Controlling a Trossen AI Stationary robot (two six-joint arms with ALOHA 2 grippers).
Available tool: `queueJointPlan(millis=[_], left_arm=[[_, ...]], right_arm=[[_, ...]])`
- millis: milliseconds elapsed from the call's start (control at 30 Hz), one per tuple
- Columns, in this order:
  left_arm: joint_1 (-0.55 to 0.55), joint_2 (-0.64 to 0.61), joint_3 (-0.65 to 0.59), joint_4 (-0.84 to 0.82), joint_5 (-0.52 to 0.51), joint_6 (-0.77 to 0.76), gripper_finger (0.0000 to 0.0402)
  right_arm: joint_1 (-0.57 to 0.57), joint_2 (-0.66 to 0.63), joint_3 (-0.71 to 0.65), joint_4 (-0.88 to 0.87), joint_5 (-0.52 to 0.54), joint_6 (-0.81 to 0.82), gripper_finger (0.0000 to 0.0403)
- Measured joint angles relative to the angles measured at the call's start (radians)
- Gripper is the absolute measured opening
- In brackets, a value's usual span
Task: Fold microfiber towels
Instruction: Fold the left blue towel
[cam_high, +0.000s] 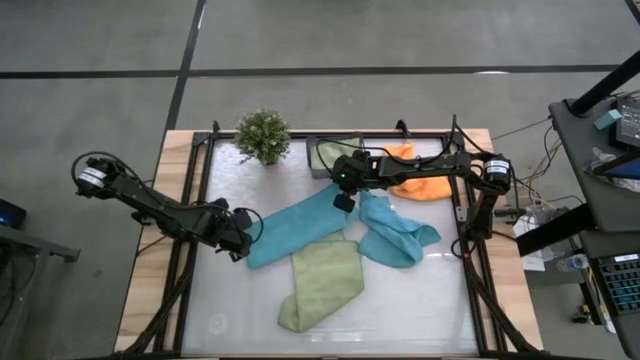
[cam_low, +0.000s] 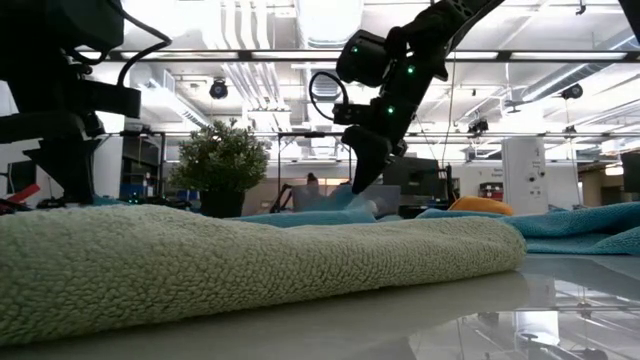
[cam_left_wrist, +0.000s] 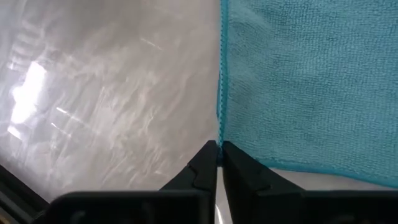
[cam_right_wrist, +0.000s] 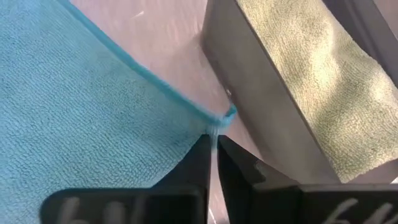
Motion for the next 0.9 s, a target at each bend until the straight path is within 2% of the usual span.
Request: queueJointPlan(millis=[300, 467, 633, 900], left_arm=[[0.000, 0.000, 0.000, 0.000, -0.045, 0.006, 0.0094], [0.000, 0.000, 0.000, 0.000, -0.052, 0.008, 0.0115], [0.000, 0.000, 0.001, 0.006, -0.051, 0.027, 0.0116], [0.000, 0.000, 0.046, 0.015, -0.055, 0.035, 0.0116]], right_arm=[[-0.002, 0.000, 0.000, 0.021, 0.000, 0.001, 0.0118], [-0.002, 0.000, 0.000, 0.021, 0.000, -0.001, 0.0151], [-0.002, 0.000, 0.000, 0.021, 0.000, -0.002, 0.0164], [-0.001, -0.002, 0.000, 0.020, 0.000, 0.001, 0.0154]])
